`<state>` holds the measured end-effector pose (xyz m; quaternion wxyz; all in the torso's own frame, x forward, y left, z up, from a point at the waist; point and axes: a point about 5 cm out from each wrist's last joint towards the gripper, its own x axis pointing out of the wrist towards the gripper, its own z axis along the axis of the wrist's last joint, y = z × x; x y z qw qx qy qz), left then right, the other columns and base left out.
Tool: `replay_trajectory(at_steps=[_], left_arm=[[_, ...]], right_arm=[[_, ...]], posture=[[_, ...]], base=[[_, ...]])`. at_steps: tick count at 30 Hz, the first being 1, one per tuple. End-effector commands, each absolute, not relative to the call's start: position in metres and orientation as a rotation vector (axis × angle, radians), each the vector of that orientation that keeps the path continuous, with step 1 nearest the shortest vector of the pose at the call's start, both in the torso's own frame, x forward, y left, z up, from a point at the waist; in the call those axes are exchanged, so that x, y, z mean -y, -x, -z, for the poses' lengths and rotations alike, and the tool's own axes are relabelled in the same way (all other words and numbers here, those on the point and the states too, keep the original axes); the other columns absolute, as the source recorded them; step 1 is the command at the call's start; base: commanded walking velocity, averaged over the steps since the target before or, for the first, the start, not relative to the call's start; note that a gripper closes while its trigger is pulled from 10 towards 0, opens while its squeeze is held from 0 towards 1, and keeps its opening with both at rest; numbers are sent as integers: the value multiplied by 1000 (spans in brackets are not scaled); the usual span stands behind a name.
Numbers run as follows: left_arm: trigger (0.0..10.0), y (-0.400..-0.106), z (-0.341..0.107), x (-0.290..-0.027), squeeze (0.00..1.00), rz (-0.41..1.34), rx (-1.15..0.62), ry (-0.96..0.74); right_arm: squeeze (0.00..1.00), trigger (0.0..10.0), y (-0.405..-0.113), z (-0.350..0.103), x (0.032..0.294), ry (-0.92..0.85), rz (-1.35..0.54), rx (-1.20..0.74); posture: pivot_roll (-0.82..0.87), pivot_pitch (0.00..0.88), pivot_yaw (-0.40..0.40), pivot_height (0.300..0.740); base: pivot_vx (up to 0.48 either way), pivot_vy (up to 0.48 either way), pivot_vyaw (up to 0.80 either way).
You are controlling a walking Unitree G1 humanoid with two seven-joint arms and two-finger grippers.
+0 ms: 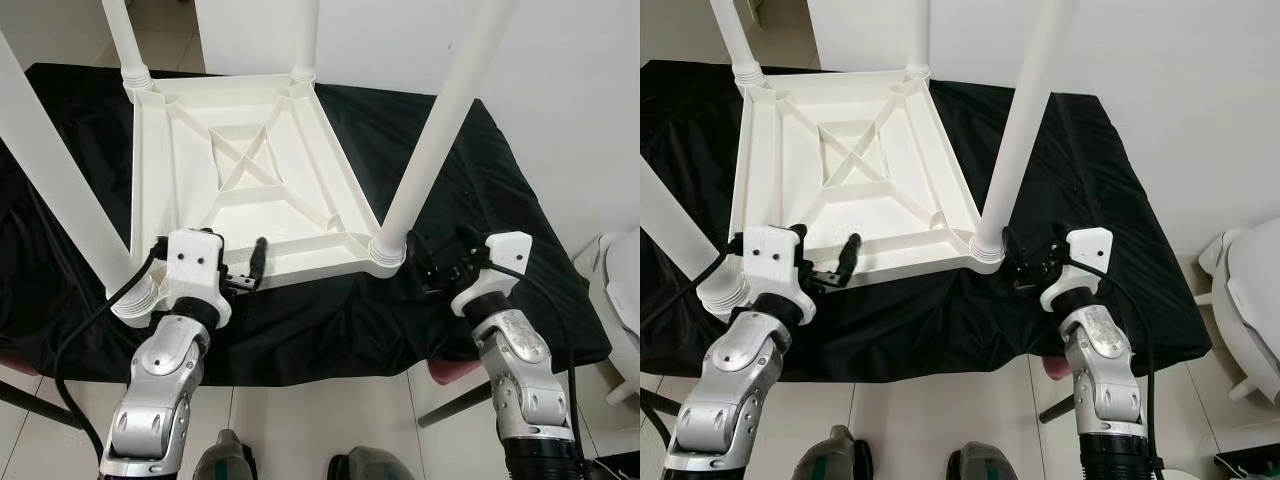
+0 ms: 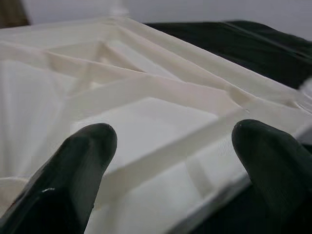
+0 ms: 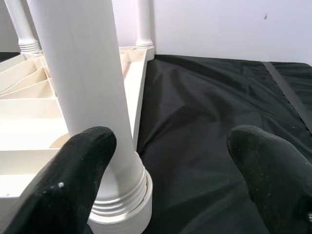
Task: Building children table
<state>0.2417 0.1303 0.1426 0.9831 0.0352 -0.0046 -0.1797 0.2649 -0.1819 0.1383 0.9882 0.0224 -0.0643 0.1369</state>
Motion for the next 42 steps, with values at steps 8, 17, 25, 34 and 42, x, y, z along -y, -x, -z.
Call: replay_trajectory(at_steps=[8,17,25,34,42], left_arm=[[10000,-245,-131,-108,0,498,-7,-181],[10000,-256,-128,-90,0,585,-18,-245],[10000,-262,-127,-85,0,611,-22,-254],[10000,-267,-128,-78,0,642,-33,-229],[10000,-264,-127,-72,0,648,-47,-212]], right_arm=[[0,10000,-274,-129,160,-16,-504,75],[0,10000,-286,-129,162,41,-649,38],[0,10000,-294,-128,167,64,-658,41],[0,10000,-324,-132,164,73,-667,69],[0,10000,-333,-126,156,76,-714,35]], posture=[[-44,49,-49,740],[-36,32,-52,740],[-45,25,-45,740],[-52,21,-50,740],[-37,12,-64,740]], base=[[0,0,0],[0,0,0],[0,0,0],[0,0,0],[0,0,0]])
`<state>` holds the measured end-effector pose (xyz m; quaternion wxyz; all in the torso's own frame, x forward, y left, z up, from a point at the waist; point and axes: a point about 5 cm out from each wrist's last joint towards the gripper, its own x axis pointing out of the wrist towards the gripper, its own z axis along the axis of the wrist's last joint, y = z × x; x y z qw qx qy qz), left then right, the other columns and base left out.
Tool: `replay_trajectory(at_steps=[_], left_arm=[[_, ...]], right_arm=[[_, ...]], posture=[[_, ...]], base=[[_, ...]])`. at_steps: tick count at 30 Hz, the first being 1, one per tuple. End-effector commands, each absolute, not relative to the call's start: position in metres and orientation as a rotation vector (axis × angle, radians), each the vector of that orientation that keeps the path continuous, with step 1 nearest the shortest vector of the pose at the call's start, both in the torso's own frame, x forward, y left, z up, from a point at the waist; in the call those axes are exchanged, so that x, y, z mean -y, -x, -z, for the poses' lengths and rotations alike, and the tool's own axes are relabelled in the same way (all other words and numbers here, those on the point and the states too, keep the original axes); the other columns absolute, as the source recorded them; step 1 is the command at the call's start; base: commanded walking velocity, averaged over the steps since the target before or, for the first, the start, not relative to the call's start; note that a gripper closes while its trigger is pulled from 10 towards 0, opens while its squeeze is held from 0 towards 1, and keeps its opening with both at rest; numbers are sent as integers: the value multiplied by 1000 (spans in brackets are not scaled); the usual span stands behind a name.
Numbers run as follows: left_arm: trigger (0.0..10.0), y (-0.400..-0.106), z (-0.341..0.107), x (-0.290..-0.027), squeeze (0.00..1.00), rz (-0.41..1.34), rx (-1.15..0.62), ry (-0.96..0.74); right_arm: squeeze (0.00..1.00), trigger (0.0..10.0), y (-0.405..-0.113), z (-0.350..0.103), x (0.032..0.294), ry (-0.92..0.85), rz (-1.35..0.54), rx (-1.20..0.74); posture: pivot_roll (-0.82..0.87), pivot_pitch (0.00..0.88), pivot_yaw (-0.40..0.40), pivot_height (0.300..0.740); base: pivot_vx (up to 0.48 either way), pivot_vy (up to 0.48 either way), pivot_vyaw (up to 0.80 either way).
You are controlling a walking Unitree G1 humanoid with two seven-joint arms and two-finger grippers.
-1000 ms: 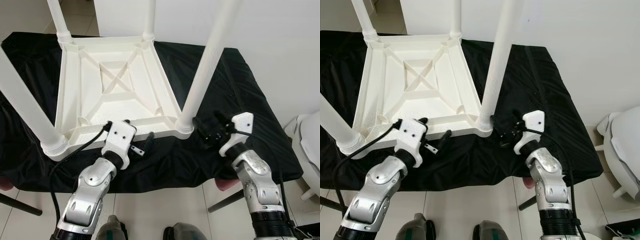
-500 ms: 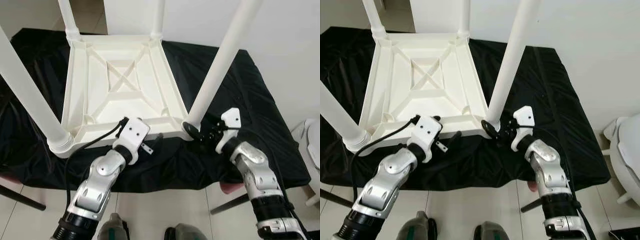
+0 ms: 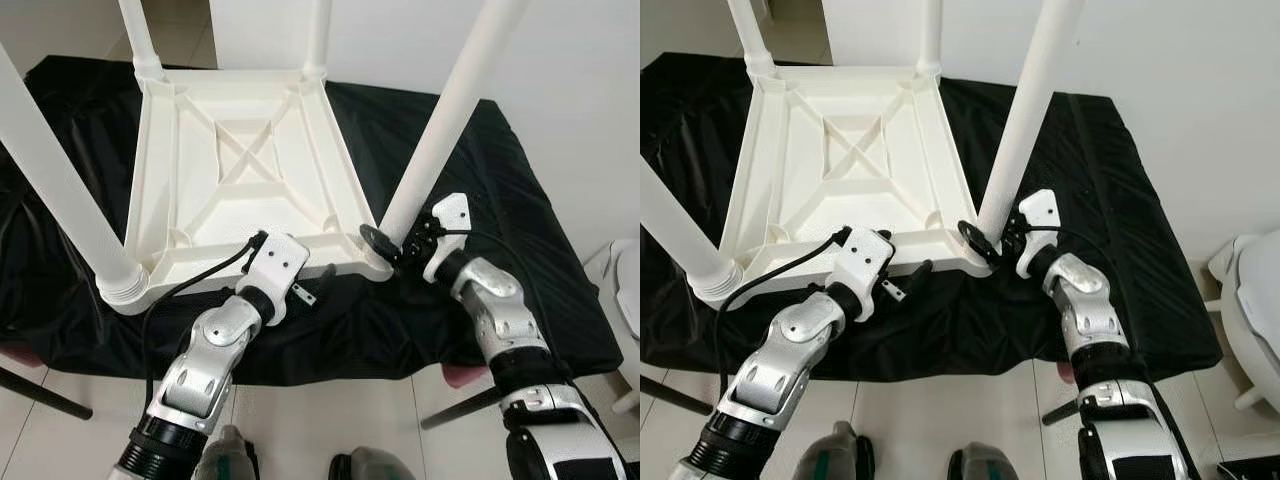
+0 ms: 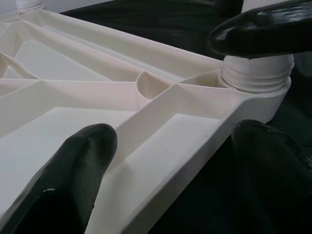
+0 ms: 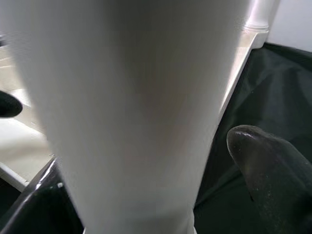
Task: Building children table
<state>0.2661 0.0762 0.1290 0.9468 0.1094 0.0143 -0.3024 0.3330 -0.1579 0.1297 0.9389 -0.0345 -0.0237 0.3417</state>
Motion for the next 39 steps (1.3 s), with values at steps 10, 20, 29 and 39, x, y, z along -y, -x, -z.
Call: replay_trajectory(at_steps=[10,20,29,39], left_arm=[[10000,-264,-128,-74,0,639,-56,-233],[10000,-265,-128,-72,0,624,-57,-220],[10000,-265,-129,-61,0,646,-47,-205],[10000,-268,-132,-57,0,659,-32,-211]], right_arm=[[0,0,-334,-114,155,37,-697,7],[0,0,-332,-114,157,-25,-508,13],[0,10000,-318,-121,145,-108,-135,43],[0,10000,-308,-119,121,-117,-63,22]], posture=[[-26,22,-65,740],[-34,25,-67,740],[-68,30,-57,740],[-82,25,-43,740]], base=[[0,0,0],[0,0,0],[0,0,0],[0,0,0]])
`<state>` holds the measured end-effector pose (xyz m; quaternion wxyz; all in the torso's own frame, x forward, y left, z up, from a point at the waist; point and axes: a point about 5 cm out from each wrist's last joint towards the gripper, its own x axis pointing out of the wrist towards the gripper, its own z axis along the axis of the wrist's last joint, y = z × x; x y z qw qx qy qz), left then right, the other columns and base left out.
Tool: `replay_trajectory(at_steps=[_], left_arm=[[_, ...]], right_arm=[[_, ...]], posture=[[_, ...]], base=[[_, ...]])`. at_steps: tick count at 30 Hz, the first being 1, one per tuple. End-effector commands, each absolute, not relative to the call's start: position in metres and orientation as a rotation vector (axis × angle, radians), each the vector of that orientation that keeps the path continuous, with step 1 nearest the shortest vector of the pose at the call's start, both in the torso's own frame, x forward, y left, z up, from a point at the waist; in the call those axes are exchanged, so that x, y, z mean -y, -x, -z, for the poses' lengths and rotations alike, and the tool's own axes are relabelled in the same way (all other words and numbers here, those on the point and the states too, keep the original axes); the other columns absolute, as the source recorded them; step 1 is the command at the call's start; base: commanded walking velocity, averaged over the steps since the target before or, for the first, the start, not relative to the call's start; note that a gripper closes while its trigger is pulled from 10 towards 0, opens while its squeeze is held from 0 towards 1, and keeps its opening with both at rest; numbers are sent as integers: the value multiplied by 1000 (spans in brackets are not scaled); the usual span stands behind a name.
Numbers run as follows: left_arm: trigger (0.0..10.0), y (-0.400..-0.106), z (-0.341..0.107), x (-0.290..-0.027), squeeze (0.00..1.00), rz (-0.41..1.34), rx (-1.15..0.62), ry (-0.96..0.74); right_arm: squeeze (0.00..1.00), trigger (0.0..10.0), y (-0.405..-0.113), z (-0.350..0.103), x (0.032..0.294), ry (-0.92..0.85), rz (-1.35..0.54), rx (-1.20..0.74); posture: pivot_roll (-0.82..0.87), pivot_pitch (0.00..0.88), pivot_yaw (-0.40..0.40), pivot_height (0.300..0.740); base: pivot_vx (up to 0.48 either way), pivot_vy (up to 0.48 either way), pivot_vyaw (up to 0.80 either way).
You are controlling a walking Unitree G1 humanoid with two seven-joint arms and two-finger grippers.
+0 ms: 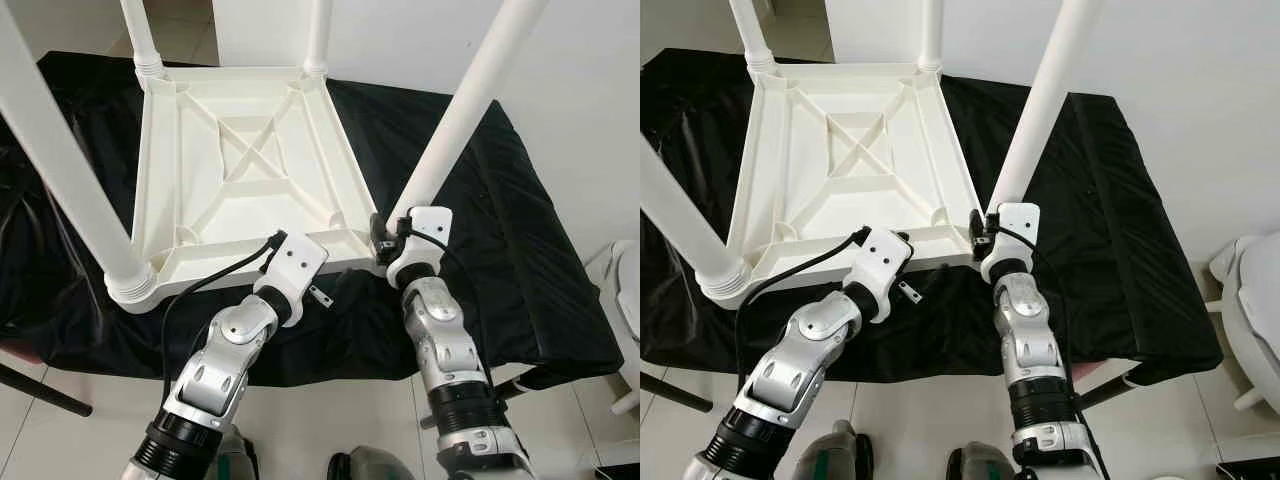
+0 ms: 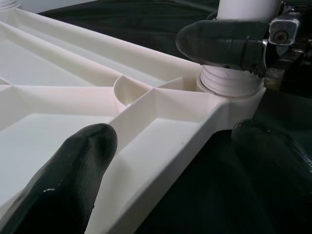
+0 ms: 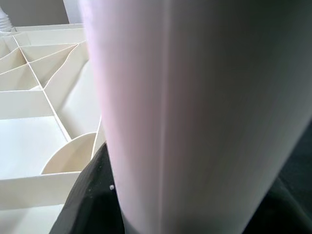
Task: Building children table
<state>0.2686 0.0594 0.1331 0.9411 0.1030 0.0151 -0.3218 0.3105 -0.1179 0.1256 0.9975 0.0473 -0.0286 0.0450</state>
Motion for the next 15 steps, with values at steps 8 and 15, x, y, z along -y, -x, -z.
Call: replay_trajectory(at_steps=[8,15], left_arm=[[10000,-271,-135,-60,0,648,-21,-214],[10000,-273,-138,-61,0,637,-10,-209]], right_arm=[[1000,10000,-306,-133,130,-153,-246,86],[0,10000,-310,-146,145,-52,-495,106]], posture=[[-76,7,-50,740],[-68,0,-57,740]], base=[[0,0,0],[0,0,0]])
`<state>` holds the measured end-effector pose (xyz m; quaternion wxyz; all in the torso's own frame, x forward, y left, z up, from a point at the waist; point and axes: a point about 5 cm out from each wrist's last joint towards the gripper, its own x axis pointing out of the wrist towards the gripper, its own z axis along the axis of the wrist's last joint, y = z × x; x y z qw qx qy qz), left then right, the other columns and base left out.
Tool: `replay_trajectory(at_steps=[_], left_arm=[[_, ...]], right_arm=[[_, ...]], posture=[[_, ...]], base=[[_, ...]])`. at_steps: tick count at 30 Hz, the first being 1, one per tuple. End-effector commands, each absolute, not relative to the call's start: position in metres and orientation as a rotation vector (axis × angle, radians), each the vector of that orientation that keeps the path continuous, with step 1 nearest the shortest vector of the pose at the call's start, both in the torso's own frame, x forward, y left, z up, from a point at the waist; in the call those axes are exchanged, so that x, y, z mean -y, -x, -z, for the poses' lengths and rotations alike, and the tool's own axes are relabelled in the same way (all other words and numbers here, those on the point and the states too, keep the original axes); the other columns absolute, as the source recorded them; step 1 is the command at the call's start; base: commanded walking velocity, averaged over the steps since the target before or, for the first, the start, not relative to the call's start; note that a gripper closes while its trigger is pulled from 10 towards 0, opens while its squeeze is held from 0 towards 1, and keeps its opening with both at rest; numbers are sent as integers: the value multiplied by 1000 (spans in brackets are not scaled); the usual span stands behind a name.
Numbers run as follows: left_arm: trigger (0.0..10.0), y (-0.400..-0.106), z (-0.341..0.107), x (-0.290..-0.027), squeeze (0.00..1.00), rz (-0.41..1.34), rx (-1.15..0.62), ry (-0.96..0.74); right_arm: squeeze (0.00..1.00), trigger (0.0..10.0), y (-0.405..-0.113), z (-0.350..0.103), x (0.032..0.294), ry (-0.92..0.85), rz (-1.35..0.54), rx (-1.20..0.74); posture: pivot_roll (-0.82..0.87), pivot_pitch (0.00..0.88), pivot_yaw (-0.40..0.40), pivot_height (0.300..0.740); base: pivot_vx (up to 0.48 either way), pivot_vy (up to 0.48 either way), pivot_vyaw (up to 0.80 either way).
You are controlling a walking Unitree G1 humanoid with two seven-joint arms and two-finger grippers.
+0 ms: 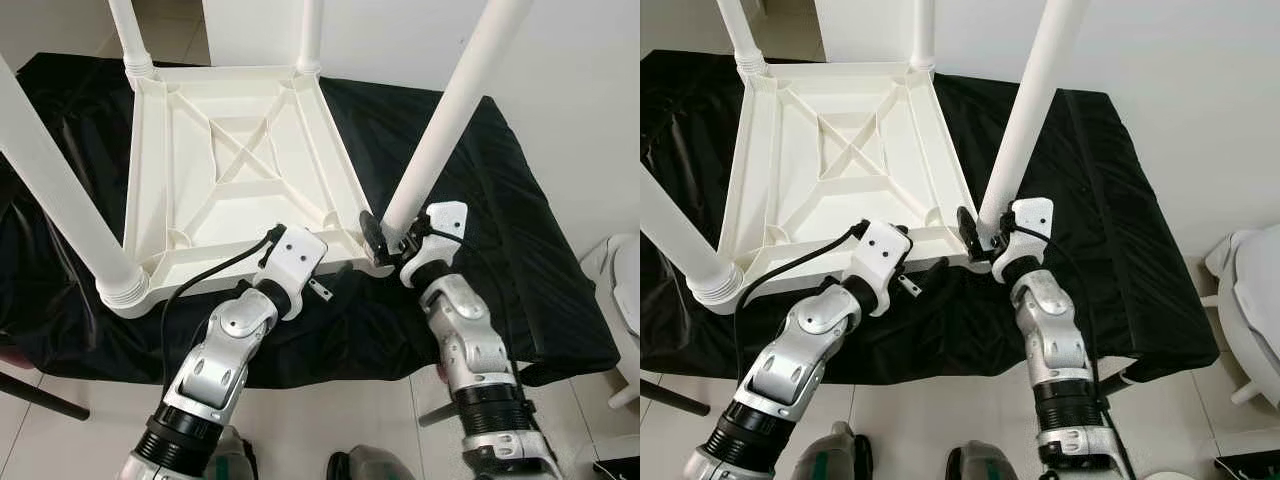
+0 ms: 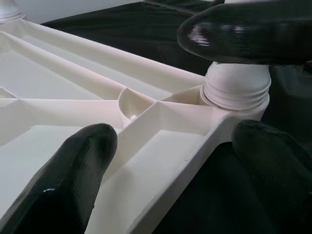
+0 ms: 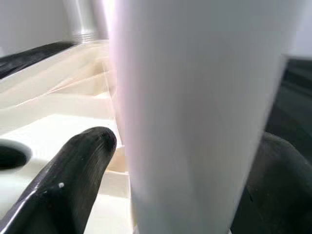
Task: Building children table
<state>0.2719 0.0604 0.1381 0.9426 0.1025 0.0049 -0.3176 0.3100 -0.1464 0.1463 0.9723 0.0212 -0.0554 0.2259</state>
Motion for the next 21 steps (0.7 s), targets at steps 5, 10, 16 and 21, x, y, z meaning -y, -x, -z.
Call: replay_trajectory(at_steps=[5,10,16,21], left_arm=[[10000,-271,-139,-58,0,663,-9,-187],[10000,-265,-139,-56,0,702,-18,-177],[10000,-254,-136,-58,0,768,-38,-191],[10000,-246,-139,-60,0,822,-48,-164]], right_arm=[[0,10000,-318,-143,154,45,-656,75],[0,10000,-324,-136,158,78,-733,18],[0,8902,-331,-129,162,110,-756,-19],[0,0,-337,-128,166,89,-779,-26]], posture=[[-59,0,-60,740],[-49,0,-65,740],[-41,0,-69,740],[-23,0,-69,740]], base=[[0,0,0],[0,0,0],[0,0,0],[0,0,0]])
